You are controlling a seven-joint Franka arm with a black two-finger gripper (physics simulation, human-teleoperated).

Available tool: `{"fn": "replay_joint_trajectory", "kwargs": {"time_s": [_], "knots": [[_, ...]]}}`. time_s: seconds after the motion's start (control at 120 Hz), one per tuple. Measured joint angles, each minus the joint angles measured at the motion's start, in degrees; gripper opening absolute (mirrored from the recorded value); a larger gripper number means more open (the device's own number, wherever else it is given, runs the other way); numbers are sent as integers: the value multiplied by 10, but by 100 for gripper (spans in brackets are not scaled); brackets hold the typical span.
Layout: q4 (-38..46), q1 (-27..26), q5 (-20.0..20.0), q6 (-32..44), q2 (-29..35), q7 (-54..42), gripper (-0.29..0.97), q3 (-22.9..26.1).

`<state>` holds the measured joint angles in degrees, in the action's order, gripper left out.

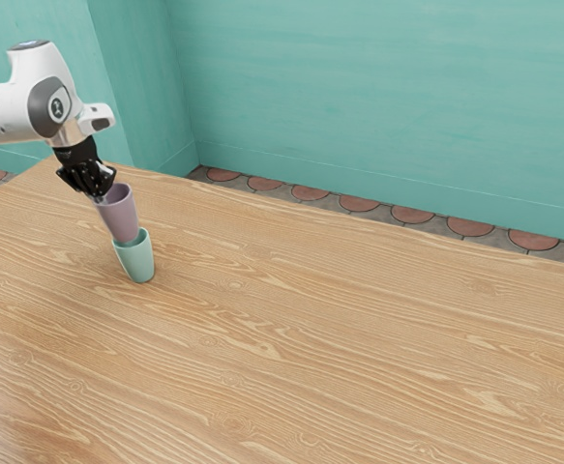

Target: Place the left cup onto the right cup

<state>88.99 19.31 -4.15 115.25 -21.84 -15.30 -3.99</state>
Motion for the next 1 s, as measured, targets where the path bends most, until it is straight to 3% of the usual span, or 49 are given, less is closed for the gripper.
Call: {"fn": "replay_joint_trajectory", "kwargs": {"time_s": [1.0], "knots": [[-56, 2, -2, -5, -45, -3, -10, -1]]}}
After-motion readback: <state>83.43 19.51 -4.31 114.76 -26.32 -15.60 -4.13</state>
